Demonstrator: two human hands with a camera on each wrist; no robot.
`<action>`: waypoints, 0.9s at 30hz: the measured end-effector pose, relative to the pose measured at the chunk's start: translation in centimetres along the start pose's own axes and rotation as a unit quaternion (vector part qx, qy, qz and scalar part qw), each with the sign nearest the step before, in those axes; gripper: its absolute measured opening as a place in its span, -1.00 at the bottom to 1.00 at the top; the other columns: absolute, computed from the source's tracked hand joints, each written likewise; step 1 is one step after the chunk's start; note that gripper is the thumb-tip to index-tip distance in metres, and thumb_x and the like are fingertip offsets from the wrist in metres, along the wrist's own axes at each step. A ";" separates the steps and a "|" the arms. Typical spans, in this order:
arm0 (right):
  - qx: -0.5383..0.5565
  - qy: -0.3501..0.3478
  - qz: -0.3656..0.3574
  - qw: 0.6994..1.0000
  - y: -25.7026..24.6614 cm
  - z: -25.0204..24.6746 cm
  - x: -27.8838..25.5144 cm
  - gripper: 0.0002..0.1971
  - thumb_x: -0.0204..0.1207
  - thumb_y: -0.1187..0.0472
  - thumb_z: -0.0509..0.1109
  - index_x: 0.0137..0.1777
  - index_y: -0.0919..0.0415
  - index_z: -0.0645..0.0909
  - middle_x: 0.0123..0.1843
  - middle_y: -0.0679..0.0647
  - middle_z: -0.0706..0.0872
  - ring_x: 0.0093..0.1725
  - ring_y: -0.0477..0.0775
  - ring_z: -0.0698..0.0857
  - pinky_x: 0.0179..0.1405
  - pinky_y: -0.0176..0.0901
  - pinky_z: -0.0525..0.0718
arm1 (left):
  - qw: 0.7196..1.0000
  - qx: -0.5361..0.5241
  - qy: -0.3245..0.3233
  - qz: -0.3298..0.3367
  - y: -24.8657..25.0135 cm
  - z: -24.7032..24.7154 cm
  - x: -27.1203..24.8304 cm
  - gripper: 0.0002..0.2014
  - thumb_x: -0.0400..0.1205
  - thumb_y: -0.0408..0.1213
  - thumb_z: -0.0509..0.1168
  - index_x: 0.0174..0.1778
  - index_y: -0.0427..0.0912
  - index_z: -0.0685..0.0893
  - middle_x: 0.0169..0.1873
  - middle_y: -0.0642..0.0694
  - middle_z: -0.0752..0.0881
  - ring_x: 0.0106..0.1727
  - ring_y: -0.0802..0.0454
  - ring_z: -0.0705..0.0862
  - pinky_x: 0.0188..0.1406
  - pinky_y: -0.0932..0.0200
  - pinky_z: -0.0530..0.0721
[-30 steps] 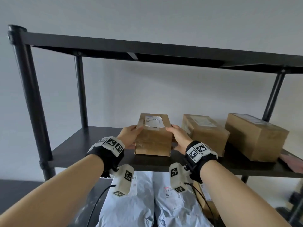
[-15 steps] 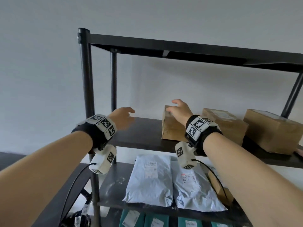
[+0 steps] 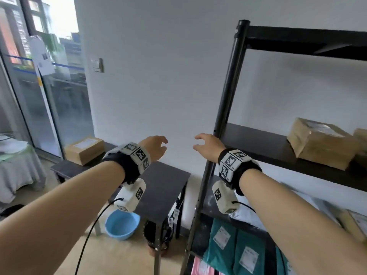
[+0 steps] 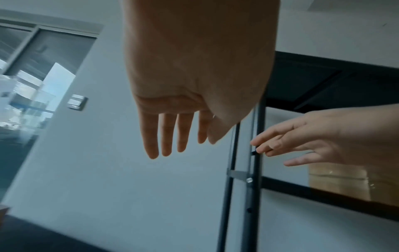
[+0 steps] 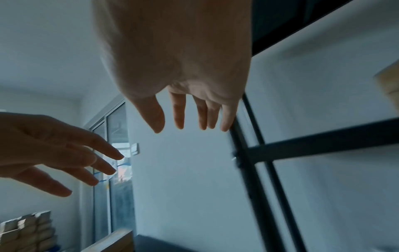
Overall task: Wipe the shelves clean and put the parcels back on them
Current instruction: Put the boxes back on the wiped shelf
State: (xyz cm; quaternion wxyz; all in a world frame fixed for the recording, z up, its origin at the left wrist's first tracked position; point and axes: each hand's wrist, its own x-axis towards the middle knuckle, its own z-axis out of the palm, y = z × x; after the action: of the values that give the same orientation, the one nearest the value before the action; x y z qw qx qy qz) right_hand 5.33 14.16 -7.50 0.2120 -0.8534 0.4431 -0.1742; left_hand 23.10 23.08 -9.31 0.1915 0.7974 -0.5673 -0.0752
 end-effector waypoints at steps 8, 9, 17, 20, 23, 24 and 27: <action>-0.050 -0.120 -0.066 0.989 -8.2 13.9 4.2 -0.52 0.62 0.09 0.27 0.53 0.13 0.39 0.54 0.16 0.41 0.48 0.18 0.47 0.42 -0.04 0.44 | 0.993 0.018 -0.027 -0.112 -15.5 0.8 -2.7 -0.61 0.70 -0.19 0.13 0.47 -0.06 0.46 0.36 -0.14 0.59 0.33 -0.14 0.59 0.31 0.07 0.55; -0.062 -0.136 -0.077 0.986 -9.0 15.6 4.9 -0.52 0.62 0.09 0.27 0.53 0.13 0.38 0.54 0.17 0.40 0.47 0.19 0.47 0.43 -0.03 0.44 | 0.992 0.018 -0.026 -0.126 -17.2 1.0 -2.7 -0.62 0.69 -0.19 0.13 0.46 -0.06 0.47 0.35 -0.14 0.60 0.31 -0.15 0.60 0.28 0.08 0.55; -0.084 -0.209 -0.131 0.965 -14.3 27.5 13.6 -0.53 0.61 0.07 0.27 0.52 0.08 0.40 0.52 0.14 0.41 0.44 0.18 0.49 0.45 0.05 0.46 | 0.977 0.039 -0.052 -0.204 -30.2 2.7 0.7 -0.60 0.68 -0.18 0.13 0.47 -0.05 0.45 0.33 -0.13 0.61 0.32 -0.12 0.60 0.27 0.10 0.54; -0.076 -0.228 -0.134 0.961 -15.9 31.2 18.0 -0.54 0.62 0.07 0.26 0.51 0.06 0.41 0.53 0.12 0.40 0.44 0.19 0.50 0.44 0.08 0.47 | 0.970 0.053 -0.079 -0.223 -35.2 3.4 3.1 -0.60 0.69 -0.19 0.11 0.47 -0.06 0.44 0.34 -0.14 0.59 0.33 -0.12 0.59 0.27 0.10 0.54; -0.054 -0.241 -0.116 0.962 -17.3 34.4 23.0 -0.55 0.62 0.09 0.26 0.51 0.06 0.42 0.52 0.13 0.44 0.43 0.19 0.51 0.41 0.05 0.50 | 0.964 0.061 -0.099 -0.241 -40.1 3.6 5.8 -0.61 0.68 -0.19 0.09 0.45 -0.03 0.47 0.33 -0.11 0.61 0.31 -0.11 0.60 0.26 0.11 0.54; -0.049 -0.246 -0.108 0.962 -17.7 35.4 24.5 -0.55 0.62 0.09 0.26 0.51 0.06 0.42 0.51 0.13 0.44 0.42 0.18 0.52 0.40 0.03 0.50 | 0.961 0.064 -0.104 -0.247 -41.6 3.5 6.7 -0.60 0.68 -0.19 0.09 0.46 -0.01 0.47 0.33 -0.11 0.61 0.31 -0.11 0.60 0.25 0.11 0.54; -0.039 -0.258 -0.086 0.962 -19.1 38.2 28.9 -0.55 0.63 0.10 0.25 0.51 0.08 0.42 0.52 0.12 0.45 0.43 0.17 0.52 0.40 0.00 0.50 | 0.957 0.063 -0.116 -0.258 -46.0 3.0 9.2 -0.60 0.68 -0.19 0.08 0.46 0.01 0.45 0.33 -0.13 0.61 0.29 -0.13 0.61 0.22 0.09 0.56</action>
State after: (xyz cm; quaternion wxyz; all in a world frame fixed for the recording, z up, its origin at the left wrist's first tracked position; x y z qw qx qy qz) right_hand 52.67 7.98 -26.94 0.2698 -0.9118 0.3053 0.0517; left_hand 65.55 26.85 -29.13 0.0475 0.9128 -0.3643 -0.1781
